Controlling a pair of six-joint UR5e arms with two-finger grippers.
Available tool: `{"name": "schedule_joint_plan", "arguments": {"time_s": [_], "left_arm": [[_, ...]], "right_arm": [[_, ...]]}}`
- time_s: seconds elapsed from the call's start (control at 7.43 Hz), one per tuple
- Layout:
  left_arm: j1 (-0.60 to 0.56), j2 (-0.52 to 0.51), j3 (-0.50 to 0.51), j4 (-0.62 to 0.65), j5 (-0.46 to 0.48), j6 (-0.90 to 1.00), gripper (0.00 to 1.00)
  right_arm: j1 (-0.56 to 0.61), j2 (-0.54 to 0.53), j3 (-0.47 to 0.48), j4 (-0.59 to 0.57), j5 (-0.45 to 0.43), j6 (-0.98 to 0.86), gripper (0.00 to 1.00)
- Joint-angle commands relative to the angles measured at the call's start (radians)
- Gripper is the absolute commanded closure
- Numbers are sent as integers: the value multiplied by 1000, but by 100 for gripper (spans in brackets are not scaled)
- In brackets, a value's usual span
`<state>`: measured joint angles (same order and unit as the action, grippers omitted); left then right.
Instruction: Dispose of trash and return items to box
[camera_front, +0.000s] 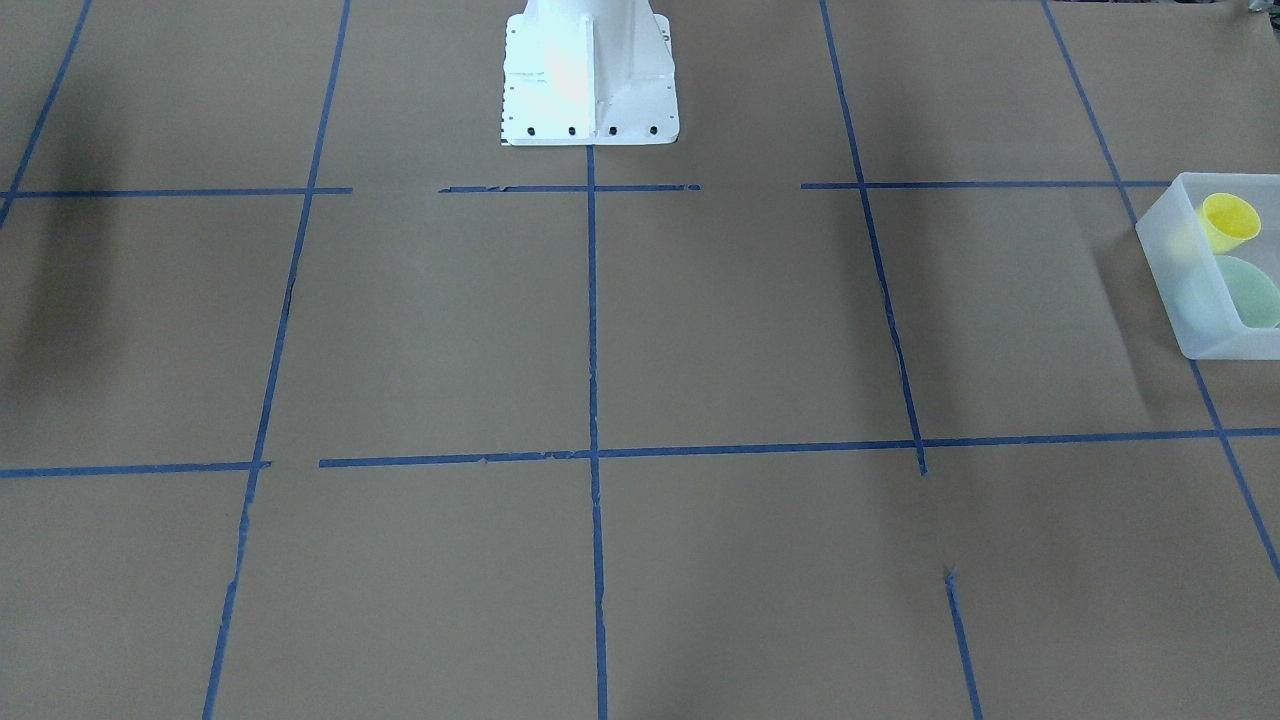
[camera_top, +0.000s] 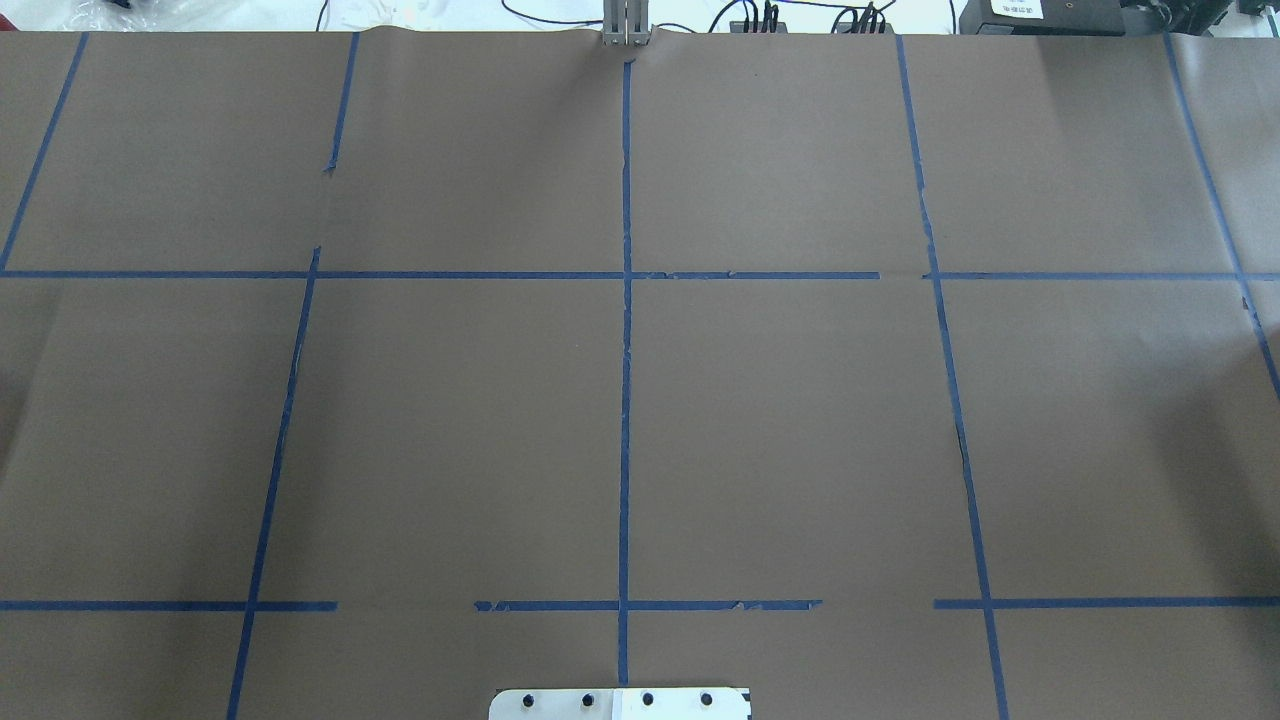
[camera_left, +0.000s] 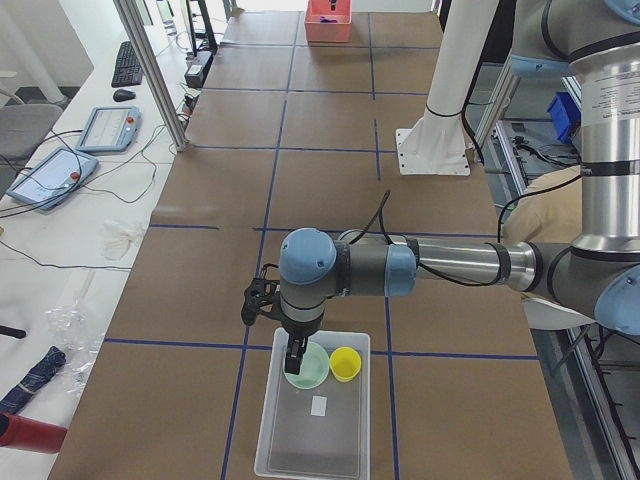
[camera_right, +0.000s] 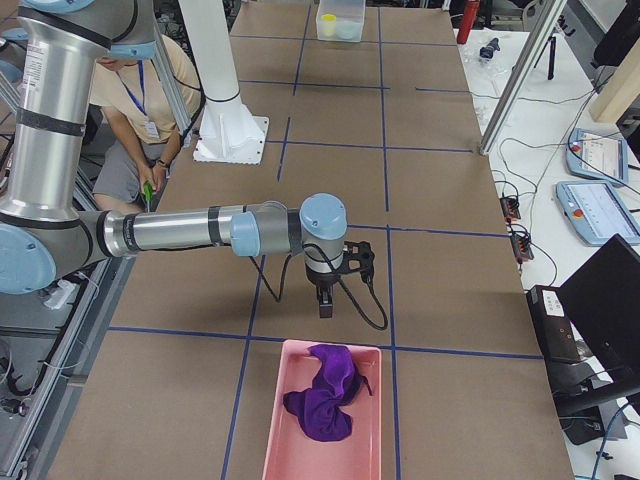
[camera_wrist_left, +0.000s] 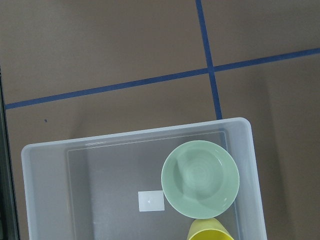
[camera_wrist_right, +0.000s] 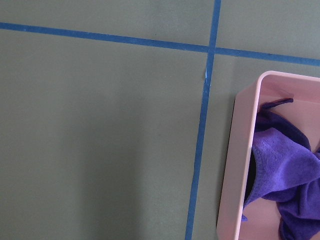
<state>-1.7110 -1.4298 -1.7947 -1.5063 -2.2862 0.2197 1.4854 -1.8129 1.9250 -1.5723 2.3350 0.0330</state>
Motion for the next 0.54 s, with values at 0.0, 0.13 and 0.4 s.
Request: {"name": "schedule_joint_plan", "arguments": {"time_s": [0.0, 0.13, 0.4], "left_arm": [[1, 6, -8, -2, 5, -5, 0], [2, 5, -9, -3, 4, -5, 0], [2, 3, -12, -8, -4, -3, 0]], "right_arm": [[0, 0, -11, 0, 1, 4, 0], [0, 0, -20, 0, 1, 4, 0], [0, -6, -20, 0, 7, 2, 0]]}}
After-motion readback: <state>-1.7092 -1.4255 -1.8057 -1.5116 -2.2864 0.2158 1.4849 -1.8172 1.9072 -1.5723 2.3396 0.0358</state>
